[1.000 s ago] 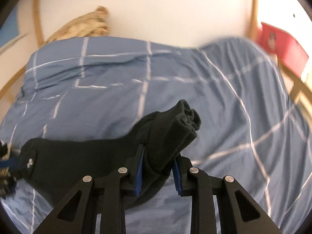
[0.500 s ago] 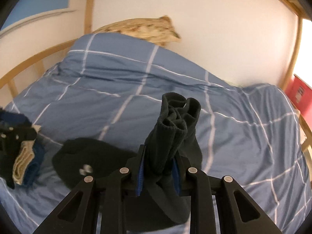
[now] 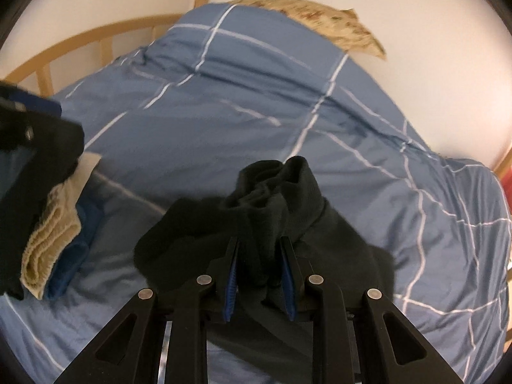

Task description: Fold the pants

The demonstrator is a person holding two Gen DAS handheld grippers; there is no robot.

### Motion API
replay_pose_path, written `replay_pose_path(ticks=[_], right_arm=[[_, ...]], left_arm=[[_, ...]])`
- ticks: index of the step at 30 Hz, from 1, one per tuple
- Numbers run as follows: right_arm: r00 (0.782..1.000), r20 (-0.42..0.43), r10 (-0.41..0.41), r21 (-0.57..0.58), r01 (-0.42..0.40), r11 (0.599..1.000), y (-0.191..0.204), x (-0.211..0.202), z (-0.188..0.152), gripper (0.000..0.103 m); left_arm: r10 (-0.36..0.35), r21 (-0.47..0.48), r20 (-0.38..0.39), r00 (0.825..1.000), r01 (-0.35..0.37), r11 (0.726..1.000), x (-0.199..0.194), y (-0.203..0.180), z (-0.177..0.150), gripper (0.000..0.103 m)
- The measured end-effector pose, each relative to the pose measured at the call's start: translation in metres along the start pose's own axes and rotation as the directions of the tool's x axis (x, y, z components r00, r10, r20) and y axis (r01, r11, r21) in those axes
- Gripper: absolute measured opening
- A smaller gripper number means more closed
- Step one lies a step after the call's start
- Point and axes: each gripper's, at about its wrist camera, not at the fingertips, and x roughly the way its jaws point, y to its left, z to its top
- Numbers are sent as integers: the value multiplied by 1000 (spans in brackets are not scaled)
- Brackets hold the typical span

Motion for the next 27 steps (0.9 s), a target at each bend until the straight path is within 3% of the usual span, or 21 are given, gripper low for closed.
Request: replay_pose_path(ticks=[3, 6, 10, 13, 17, 20, 23, 27], right_arm=[[999, -35, 27, -3, -28, 1000, 12, 8, -5, 26], [995, -69, 67, 15, -66, 998, 14, 9, -9, 40], [990, -33, 139, 46, -137, 989, 11, -17, -15, 57], [995, 7, 95, 79, -95, 992, -4, -44, -23, 58], [1000, -18, 10, 188, -6, 982, -48, -56, -41, 59], [998, -64, -14, 312, 33, 950, -88, -53, -60, 59], [995, -103, -11, 427, 54, 903, -120, -45, -79, 59], [992, -128, -7, 524, 74, 848, -144, -31, -100, 59]], left_arm=[[-8, 13, 0, 1000, 8, 1000, 0, -1, -3, 68], [-40, 21, 12, 999, 40, 999, -4, -7, -3, 68], [-89, 47, 39, 995, 87, 995, -10, -27, 0, 68], [-130, 80, 64, 989, 124, 989, -13, -51, 1, 68], [-207, 81, 95, 974, 200, 977, -11, -77, -3, 64], [-242, 65, 97, 965, 237, 969, -1, -91, -7, 56], [-266, 16, 47, 963, 265, 964, 23, -99, -9, 42], [-245, -5, 7, 970, 245, 970, 46, -102, -6, 39]])
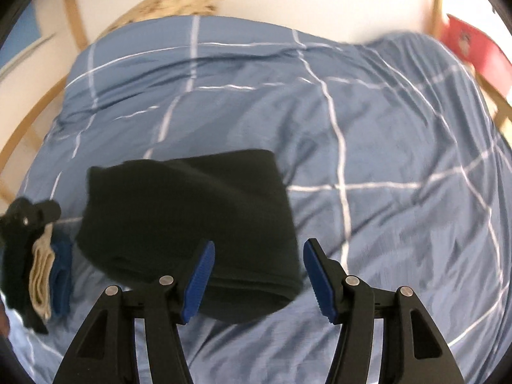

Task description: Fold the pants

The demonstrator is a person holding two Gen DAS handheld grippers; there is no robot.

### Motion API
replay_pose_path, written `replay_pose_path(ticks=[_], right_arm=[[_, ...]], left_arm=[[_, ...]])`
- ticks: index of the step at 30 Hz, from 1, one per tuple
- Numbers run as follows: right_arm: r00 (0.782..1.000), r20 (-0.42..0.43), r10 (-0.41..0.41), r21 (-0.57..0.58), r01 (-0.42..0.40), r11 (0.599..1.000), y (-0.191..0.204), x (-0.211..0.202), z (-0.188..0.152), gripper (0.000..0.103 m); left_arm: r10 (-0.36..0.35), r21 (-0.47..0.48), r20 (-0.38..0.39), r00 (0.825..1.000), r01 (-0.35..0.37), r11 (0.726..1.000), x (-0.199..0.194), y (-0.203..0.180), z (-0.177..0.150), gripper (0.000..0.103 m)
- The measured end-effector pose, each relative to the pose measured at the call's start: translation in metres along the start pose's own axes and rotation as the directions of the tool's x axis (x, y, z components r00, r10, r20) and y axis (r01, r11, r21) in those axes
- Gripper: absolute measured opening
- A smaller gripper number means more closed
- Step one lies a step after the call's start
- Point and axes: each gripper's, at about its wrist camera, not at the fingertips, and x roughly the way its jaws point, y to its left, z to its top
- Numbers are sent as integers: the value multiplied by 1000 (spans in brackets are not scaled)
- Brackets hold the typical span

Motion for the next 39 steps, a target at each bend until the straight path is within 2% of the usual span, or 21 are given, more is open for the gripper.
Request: replay_pose_path(ticks=[5, 11, 16, 18, 19, 21, 24, 27, 30, 34, 39], right_arm=[[1000, -28, 1, 52, 0, 999, -15, 20, -3, 59], [999, -49, -10, 56, 13, 998, -21, 31, -4, 59], [999, -48, -20, 59, 23, 998, -23, 34, -2, 59], [998, -50, -23, 60, 26, 998, -23, 36, -1, 59], [998, -50, -22, 60, 25, 998, -23, 37, 0, 59], [998, -51, -22, 61, 25, 998, -24, 36, -1, 59], [999, -48, -19, 58, 22, 998, -23, 36, 1, 59], [999, -34, -15, 35, 16, 999, -15, 30, 4, 59], [1000, -5, -6, -11, 6, 1000, -2, 22, 6, 59], [1000, -4, -2, -40, 2, 999, 10, 23, 5, 59], [1000, -23, -11, -13, 10, 1000, 7, 27, 3, 59]], left_arm=[[37, -18, -22, 999, -37, 999, 21, 6, 7, 38], [79, -38, -55, 995, -81, 996, 42, 11, 13, 39], [52, -112, -101, 993, -64, 992, 59, 23, 13, 47], [18, -149, -104, 994, -33, 988, 63, 27, 12, 41], [6, -161, -103, 995, -22, 987, 63, 28, 12, 34], [0, -170, -99, 995, -17, 985, 60, 29, 13, 15], [-16, -179, -64, 998, 4, 984, 43, 31, 13, 12], [61, -147, -58, 996, -69, 987, 28, 36, 11, 12], [79, -187, -102, 992, -97, 978, 33, 48, 5, 13], [145, -230, -139, 980, -174, 958, 47, 62, -1, 13], [228, -207, -168, 959, -260, 943, 60, 59, -6, 14]])
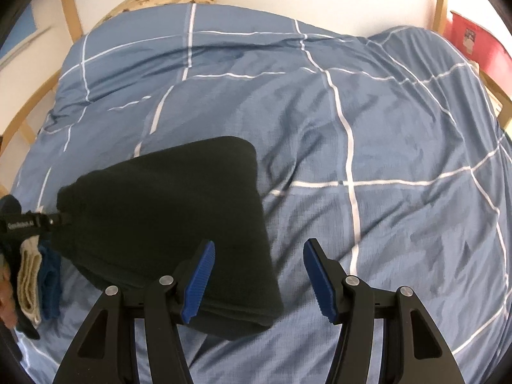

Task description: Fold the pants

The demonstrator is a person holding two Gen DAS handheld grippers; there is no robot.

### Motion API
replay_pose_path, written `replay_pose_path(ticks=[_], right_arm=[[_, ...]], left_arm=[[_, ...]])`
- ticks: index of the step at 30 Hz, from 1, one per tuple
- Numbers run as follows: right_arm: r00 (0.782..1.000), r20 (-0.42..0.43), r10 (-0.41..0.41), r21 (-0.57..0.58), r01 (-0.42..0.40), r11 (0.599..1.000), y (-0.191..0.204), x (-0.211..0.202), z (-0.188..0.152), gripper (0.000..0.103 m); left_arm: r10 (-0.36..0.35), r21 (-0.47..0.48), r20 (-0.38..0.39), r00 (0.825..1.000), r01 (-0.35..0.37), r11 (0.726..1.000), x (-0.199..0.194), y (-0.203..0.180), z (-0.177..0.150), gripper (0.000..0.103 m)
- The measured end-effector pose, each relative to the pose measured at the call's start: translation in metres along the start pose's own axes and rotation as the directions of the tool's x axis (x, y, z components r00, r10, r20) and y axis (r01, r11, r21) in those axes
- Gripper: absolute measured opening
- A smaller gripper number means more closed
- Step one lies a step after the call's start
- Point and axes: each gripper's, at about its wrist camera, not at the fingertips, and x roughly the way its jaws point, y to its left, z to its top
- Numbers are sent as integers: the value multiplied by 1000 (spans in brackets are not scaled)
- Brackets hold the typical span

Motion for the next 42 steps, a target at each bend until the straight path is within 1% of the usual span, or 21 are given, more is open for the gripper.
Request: replay_pose_path(ticks=[4, 11, 15, 16, 18, 20, 21, 24, 26, 28, 31, 33, 36, 38, 39, 40, 42], right_arm=[[1000, -19, -23, 27, 24, 999, -9, 3, -1, 59], [997, -31, -73, 15, 74, 997, -12, 8, -3, 59], [995, -30, -92, 23, 92, 995, -13, 8, -3, 59], [996, -27, -87, 28, 88, 996, -13, 8, -2, 59], [998, 0, -58, 49, 58, 997, -15, 5, 3, 59], [999, 31, -20, 65, 18, 998, -15, 3, 11, 66], [999, 48, -5, 65, 2, 998, -15, 4, 17, 68], [997, 78, 24, 65, -29, 997, -13, 15, 38, 68], [996, 73, 49, 72, -54, 996, -14, 26, 49, 68], [995, 30, 91, 95, -94, 991, -17, 44, 59, 68], [995, -26, 94, 99, -91, 991, -21, 67, 62, 68], [996, -49, 76, 76, -72, 994, -22, 77, 60, 68], [998, -68, -6, 26, 8, 1000, -21, 87, 54, 68], [994, -79, -71, 4, 71, 997, -25, 90, 51, 68], [991, -91, -95, 0, 95, 995, -27, 90, 48, 68], [991, -89, -99, 6, 100, 995, -30, 86, 46, 68], [991, -68, -116, 11, 117, 993, -34, 67, 37, 68]], left_arm=[[46, 33, -7, 999, -46, 998, 8, -3, -3, 15], [84, 27, -22, 996, -84, 996, 23, -2, -3, 18], [84, 15, -20, 996, -83, 996, 28, -3, -1, 21], [88, 21, -16, 996, -88, 996, 27, -3, -1, 23], [105, 37, -6, 994, -105, 994, 25, -2, -4, 31], [102, 33, 1, 995, -102, 994, 25, 1, -6, 33], [94, 20, -1, 996, -94, 995, 25, 3, -6, 35], [77, -14, -10, 997, -78, 997, 26, 9, -7, 35], [83, -17, -11, 996, -83, 996, 27, 9, -7, 35], [96, -9, -8, 995, -96, 995, 28, 7, -7, 36], [108, 8, -1, 994, -108, 994, 29, 4, -7, 38], [114, 21, 4, 993, -114, 993, 29, 6, -7, 41], [116, 18, 5, 993, -116, 993, 31, 5, -4, 43], [128, 30, 7, 992, -128, 991, 32, 3, -4, 43], [138, 42, 12, 990, -138, 990, 32, 1, -4, 43], [151, 60, 20, 988, -152, 987, 34, -4, -2, 43], [175, 92, 36, 984, -178, 980, 34, -10, -5, 43]])
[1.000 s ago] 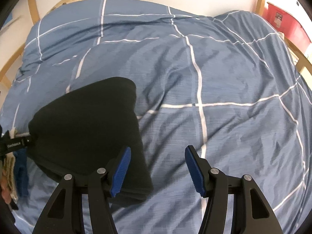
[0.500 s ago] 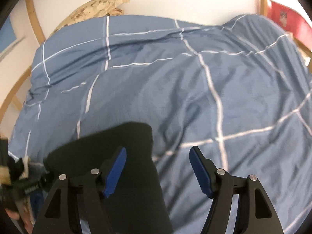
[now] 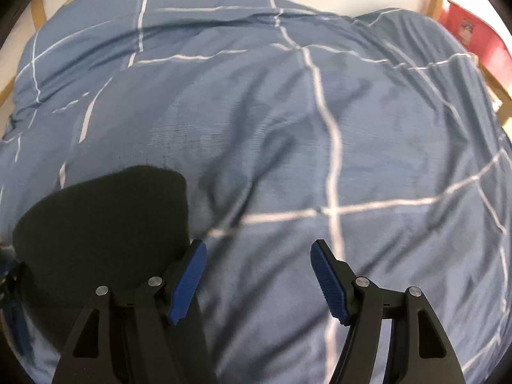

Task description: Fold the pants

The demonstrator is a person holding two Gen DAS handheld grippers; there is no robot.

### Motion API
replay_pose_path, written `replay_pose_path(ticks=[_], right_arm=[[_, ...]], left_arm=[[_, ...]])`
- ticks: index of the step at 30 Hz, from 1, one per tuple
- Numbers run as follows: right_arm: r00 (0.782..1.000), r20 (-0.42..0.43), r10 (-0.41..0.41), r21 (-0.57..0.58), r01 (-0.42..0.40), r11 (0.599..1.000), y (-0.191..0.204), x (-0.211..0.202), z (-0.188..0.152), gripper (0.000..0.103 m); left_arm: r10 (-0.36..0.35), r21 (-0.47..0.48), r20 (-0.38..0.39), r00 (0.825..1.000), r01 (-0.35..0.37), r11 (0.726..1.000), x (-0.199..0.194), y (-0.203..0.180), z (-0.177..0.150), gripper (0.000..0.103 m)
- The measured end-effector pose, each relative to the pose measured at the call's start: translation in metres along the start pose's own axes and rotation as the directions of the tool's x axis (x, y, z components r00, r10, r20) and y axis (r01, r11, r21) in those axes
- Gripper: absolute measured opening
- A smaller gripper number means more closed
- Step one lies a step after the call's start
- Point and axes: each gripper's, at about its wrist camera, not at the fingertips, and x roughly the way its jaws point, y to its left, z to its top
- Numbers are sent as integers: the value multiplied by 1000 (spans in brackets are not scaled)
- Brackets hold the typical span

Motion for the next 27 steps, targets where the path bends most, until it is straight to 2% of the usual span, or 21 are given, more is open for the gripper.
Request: replay_pose_path(ticks=[6, 8, 9, 12, 15, 18, 20, 23, 24, 27], right_arm=[[997, 73, -37, -102, 44, 994, 8, -67, -50, 69], [997, 65, -31, -133, 40, 990, 16, -81, -66, 69], [999, 44, -4, -152, 11, 988, 21, -85, -77, 69], [999, -18, 34, -145, -36, 989, 23, -74, -90, 69], [992, -69, 106, -19, -108, 994, 5, -51, -87, 69], [981, -93, 170, 39, -167, 985, 0, -32, -83, 67], [973, -124, 194, 45, -190, 981, 2, -19, -82, 60], [969, -141, 205, 29, -202, 979, 3, -9, -80, 37], [969, -124, 215, 23, -214, 977, 3, -12, -78, 22], [989, -49, 137, -32, -139, 990, 7, -29, -76, 18]], left_arm=[[82, 99, 55, 995, -88, 991, -4, -17, -6, 43], [115, 146, 82, 990, -126, 981, -6, -26, -9, 42], [120, 154, 87, 989, -133, 979, -7, -26, -9, 42], [94, 135, 77, 993, -104, 985, -6, -21, -8, 42], [83, 140, 71, 994, -93, 986, -7, -20, -7, 42], [56, 111, 49, 997, -61, 992, -6, -13, -5, 42], [43, 94, 31, 999, -46, 995, -5, -10, -4, 42], [47, 102, 20, 999, -49, 994, -4, -13, -3, 42], [43, 93, 14, 999, -44, 995, -4, -13, -3, 42], [-5, 21, -27, 1000, 5, 1000, -1, -6, -4, 43]])
